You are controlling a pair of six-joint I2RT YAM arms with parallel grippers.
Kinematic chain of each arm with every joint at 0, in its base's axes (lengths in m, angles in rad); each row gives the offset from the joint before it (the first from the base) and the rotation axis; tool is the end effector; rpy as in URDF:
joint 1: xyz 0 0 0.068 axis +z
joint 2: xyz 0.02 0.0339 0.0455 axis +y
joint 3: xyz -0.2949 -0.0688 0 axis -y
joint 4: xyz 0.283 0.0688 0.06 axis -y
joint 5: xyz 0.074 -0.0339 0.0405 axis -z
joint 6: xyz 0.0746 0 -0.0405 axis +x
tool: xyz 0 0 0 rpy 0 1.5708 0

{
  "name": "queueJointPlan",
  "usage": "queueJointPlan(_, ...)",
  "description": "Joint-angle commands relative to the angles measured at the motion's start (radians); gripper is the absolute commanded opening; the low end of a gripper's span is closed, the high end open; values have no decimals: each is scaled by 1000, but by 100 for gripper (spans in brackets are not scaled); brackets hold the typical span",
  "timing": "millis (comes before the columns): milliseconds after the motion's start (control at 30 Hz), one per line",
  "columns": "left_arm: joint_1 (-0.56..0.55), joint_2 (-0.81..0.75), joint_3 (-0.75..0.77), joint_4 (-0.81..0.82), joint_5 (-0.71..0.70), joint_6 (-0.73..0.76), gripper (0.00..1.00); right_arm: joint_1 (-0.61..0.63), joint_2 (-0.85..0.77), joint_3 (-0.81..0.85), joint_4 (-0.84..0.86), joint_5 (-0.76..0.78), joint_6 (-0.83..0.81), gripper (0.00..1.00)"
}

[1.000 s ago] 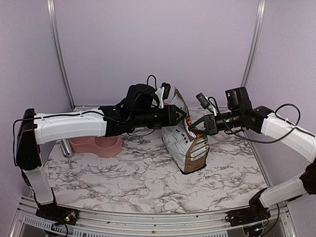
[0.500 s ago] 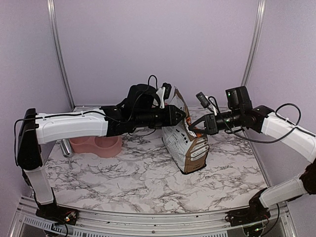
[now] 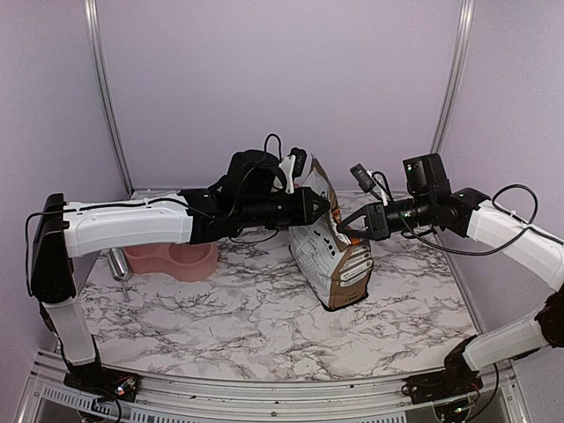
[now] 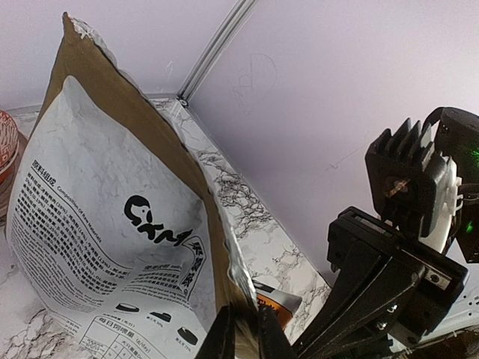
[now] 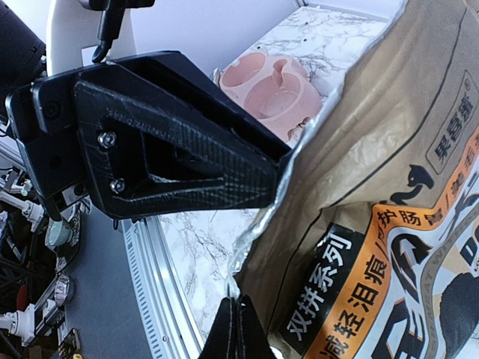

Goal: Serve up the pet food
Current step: Adjust the seal on the pet food bag.

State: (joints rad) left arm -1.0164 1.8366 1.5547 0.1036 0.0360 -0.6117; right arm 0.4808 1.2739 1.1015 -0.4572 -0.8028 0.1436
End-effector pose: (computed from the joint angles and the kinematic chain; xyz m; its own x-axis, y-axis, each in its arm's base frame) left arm 0.2779 -0.4539 0.3506 -0.5751 -0.1614 -0.8020 0.6572 0.4926 -0.5704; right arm 0.2629 0.1977 0.3320 -0.6364 -0.2199 -0.7393 -0.7534 0.3824 0.5349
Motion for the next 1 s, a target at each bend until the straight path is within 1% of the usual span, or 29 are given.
queueJointPlan(0, -3, 12, -10, -5, -17, 14, 12, -7, -22, 34, -52, 10, -15, 0)
queueJointPlan(100, -4, 7, -26, -18, -34, 21, 10, -7, -24, 37, -56, 13, -16, 0)
queueJointPlan(233, -4, -10, -62, -24, -52, 26, 0, -7, -22, 38, -57, 16, -16, 0)
queueJointPlan(700, -3, -33, -100, -16, -89, 40, 0, -7, -20, 71, -91, 31, -22, 0)
queueJointPlan(967, -3, -95, -173, -22, -170, 83, 0, -13, -30, 90, -129, 50, -42, 0)
